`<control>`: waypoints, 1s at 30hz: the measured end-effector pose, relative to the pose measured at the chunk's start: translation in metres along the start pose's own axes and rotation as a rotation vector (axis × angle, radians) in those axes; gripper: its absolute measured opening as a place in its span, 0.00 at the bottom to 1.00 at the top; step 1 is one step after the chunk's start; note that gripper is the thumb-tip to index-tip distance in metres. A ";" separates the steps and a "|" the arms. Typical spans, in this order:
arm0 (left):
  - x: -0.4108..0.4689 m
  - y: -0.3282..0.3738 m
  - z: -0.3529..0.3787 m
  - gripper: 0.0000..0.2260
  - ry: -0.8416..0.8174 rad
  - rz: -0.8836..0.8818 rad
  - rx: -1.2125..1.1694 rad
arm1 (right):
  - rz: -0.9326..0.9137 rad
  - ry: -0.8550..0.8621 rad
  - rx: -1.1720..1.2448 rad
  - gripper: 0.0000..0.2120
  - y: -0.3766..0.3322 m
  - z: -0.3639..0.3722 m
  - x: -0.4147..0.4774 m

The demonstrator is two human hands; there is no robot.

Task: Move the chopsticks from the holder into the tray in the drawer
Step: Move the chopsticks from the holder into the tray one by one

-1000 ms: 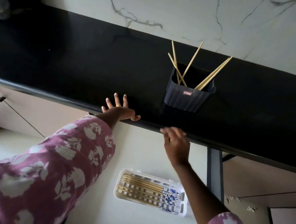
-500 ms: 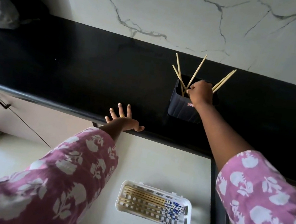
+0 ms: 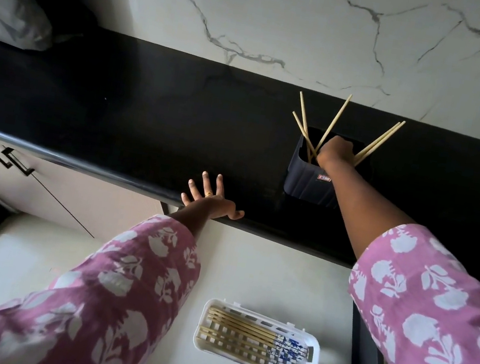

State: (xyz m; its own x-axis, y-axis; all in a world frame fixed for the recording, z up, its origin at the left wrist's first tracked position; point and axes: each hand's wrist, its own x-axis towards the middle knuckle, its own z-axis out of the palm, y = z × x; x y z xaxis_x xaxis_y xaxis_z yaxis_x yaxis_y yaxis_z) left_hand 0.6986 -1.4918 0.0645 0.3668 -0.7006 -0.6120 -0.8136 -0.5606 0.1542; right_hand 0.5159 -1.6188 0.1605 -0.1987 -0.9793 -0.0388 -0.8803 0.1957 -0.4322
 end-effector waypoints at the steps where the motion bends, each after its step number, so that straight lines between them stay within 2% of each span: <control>1: 0.000 0.000 0.000 0.47 0.001 -0.002 0.003 | 0.001 0.021 0.015 0.13 0.000 0.000 0.000; 7: -0.005 0.001 -0.002 0.45 0.002 -0.011 0.029 | -0.034 0.116 0.148 0.11 -0.003 -0.026 -0.002; 13: -0.018 0.002 -0.005 0.42 0.018 -0.005 0.024 | -0.193 0.211 0.368 0.11 -0.005 -0.074 -0.011; 19: -0.038 0.002 -0.011 0.39 0.023 0.022 0.005 | -0.108 0.242 0.752 0.13 0.001 -0.115 -0.022; 24: -0.049 0.003 -0.011 0.40 0.058 0.029 0.027 | -0.137 0.088 1.022 0.12 0.013 -0.133 -0.058; 28: -0.050 0.001 -0.011 0.39 0.061 0.040 0.014 | -0.168 -0.106 1.082 0.10 0.025 -0.121 -0.091; 30: -0.051 -0.001 -0.011 0.40 0.054 0.048 0.002 | -0.149 -0.196 1.057 0.14 0.033 -0.107 -0.104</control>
State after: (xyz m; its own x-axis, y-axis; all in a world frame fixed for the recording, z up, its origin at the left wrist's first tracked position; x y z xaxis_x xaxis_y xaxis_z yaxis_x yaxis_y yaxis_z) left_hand 0.6857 -1.4607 0.1042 0.3513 -0.7497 -0.5609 -0.8316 -0.5251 0.1811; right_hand 0.4613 -1.5052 0.2462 0.0340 -0.9991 -0.0247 -0.0549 0.0228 -0.9982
